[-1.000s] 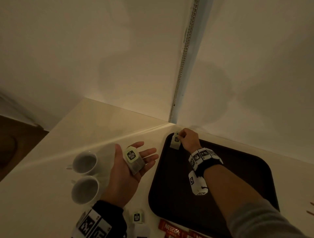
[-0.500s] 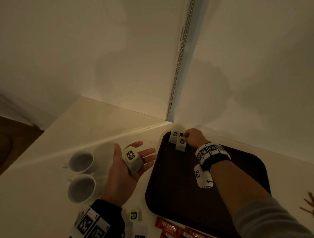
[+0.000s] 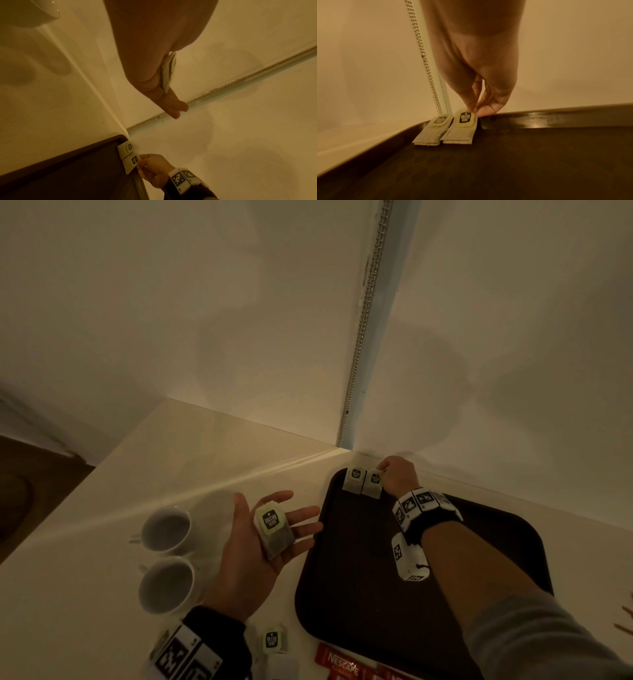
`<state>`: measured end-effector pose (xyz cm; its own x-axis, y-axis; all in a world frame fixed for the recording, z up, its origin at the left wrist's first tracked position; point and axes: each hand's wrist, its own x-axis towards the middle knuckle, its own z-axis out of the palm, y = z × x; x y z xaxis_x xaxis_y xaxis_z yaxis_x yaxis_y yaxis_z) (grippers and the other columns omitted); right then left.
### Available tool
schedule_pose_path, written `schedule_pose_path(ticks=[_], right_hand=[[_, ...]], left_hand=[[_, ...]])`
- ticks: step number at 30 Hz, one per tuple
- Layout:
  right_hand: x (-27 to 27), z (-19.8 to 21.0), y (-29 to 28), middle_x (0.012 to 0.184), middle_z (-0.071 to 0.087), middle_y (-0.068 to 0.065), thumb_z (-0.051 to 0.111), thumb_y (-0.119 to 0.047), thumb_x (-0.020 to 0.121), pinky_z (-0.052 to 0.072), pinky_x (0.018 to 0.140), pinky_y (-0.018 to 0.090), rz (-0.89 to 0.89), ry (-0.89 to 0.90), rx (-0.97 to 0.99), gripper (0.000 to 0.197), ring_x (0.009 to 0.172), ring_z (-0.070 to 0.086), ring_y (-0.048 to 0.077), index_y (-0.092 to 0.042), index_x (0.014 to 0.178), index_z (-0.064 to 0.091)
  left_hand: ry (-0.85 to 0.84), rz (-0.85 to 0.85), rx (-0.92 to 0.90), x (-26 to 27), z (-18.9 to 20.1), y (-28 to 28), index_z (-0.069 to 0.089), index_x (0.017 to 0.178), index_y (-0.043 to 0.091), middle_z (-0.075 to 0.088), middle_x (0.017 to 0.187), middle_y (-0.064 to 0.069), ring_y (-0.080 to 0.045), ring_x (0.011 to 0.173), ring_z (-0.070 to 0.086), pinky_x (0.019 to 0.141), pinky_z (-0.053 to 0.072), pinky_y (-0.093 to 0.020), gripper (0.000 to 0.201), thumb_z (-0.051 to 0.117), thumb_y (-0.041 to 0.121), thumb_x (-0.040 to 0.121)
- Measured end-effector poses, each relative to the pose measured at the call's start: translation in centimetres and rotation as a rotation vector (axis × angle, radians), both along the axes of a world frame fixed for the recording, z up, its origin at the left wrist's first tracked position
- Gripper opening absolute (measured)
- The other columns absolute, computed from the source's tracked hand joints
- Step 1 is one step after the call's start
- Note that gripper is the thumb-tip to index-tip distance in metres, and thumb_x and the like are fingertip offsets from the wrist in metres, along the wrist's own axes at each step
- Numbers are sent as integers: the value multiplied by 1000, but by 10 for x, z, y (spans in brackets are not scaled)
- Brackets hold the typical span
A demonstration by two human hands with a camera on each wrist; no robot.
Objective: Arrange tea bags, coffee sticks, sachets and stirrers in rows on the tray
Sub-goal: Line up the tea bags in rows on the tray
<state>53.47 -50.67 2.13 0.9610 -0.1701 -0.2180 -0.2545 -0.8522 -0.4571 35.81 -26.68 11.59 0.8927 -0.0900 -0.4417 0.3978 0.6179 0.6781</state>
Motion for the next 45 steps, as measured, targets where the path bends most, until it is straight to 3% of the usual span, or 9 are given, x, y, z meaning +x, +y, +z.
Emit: schedule_pose_path(ticks=[5,7,12,16,19,22,27,33,45], right_hand=[[-15,42,18,110,61,7,59,-15,89,37,74,16,100,-177,216,16,87,55,11,-13,105,63],[-39,88,39,100,64,-4,60,-24,91,39,70,11,350,-180,439,11,79,54,-3,-20,99,66],[-103,168,70,87,66,-7,70,-20,83,41,72,11,816,-206,583,8,81,57,3,-16,90,70],[-119,195,64,76,62,-15,68,-18,84,37,69,8,806,-331,489,5,75,56,1,-14,87,69],[-129,216,58,76,66,-11,66,-21,86,41,66,11,752,-467,433,9,71,60,4,-14,89,70],[-139,235,62,79,68,-8,61,-31,86,43,65,14,734,-571,271,17,68,55,3,-20,92,72],[-150,256,70,69,58,-16,56,-28,82,36,60,7,737,-607,133,18,59,47,-4,-20,87,72],[-152,262,65,68,58,-14,63,-20,85,40,60,8,673,-576,202,11,63,55,5,-19,93,71],[-149,237,46,83,70,3,63,-13,87,52,59,19,560,-367,545,11,61,63,11,-18,94,70]], left_hand=[[-5,-166,32,5,10,-1,54,121,15,70,105,-23,-35,82,71,52,57,-32,87,17,75,69],[-25,-229,61,9,16,-3,52,124,16,69,106,-23,-35,82,70,49,56,-31,91,17,76,66],[-181,-356,197,18,37,-14,59,117,21,73,102,-15,-31,87,71,57,56,-30,93,9,78,64],[-335,-298,188,17,46,-21,60,116,21,71,109,-5,-24,98,69,65,57,-30,82,34,84,71],[-521,-160,293,12,44,-25,64,111,24,68,111,-4,-26,106,64,77,54,-29,45,75,43,72],[-586,-118,308,4,47,-34,73,96,25,73,95,-4,-21,89,70,72,53,-23,19,74,23,77],[-564,-157,123,-6,51,-53,75,88,30,74,87,-1,-15,80,71,67,53,-19,20,74,28,68],[-529,-156,-28,-10,51,-53,75,93,23,72,87,-1,-12,74,68,64,51,-19,43,87,44,57],[-551,-64,241,-10,49,-50,74,93,21,73,89,-2,-13,79,66,66,50,-20,14,69,15,81]])
